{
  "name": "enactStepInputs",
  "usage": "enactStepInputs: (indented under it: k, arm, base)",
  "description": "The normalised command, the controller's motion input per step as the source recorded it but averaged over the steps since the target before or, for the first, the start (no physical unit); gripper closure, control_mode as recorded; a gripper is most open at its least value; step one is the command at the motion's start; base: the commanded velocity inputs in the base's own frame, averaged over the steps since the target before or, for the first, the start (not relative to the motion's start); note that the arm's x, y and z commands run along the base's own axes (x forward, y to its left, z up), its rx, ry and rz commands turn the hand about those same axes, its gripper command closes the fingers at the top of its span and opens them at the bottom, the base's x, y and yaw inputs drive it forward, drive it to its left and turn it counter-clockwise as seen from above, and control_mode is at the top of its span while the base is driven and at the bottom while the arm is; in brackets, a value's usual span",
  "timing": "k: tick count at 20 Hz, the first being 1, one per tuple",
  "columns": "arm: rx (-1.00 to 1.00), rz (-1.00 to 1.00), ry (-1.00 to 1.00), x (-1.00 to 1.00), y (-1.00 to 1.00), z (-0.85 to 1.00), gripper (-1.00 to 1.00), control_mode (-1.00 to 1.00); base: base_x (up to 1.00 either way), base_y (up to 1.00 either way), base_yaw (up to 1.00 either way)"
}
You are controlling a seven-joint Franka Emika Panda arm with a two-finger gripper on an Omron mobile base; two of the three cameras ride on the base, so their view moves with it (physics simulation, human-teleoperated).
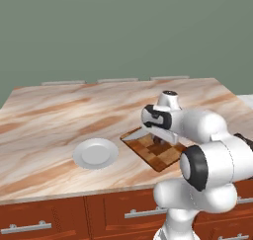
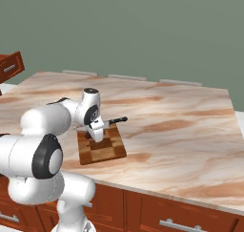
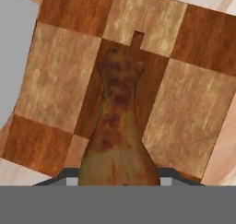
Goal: Pick up the knife from the drawer and place it on the cutting board. Then place the meat from the plate to the cutting board.
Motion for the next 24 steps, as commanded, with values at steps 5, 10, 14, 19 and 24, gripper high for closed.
enactStepInputs:
  k: [5,10,14,19,24]
  arm:
    - [0.0,0.0,0.07,0.48,0.03,-0.42,1.0,-1.0]
    - [0.0,0.0,0.09,0.26,0.0,-0.59,1.0,-1.0]
    - [0.0,0.0,0.05,0.22,0.0,-0.37,1.0,-1.0]
    - [0.0,0.0,0.01,0.09,0.0,-0.08,-1.0,-1.0]
    - [0.0,0.0,0.0,0.0,0.0,0.0,-1.0,-1.0]
  base:
    - [0.0,0.0,0.0]
    - [0.0,0.0,0.0]
    - [0.0,0.0,0.0]
    - [0.0,0.0,0.0]
    - [0.0,0.0,0.0]
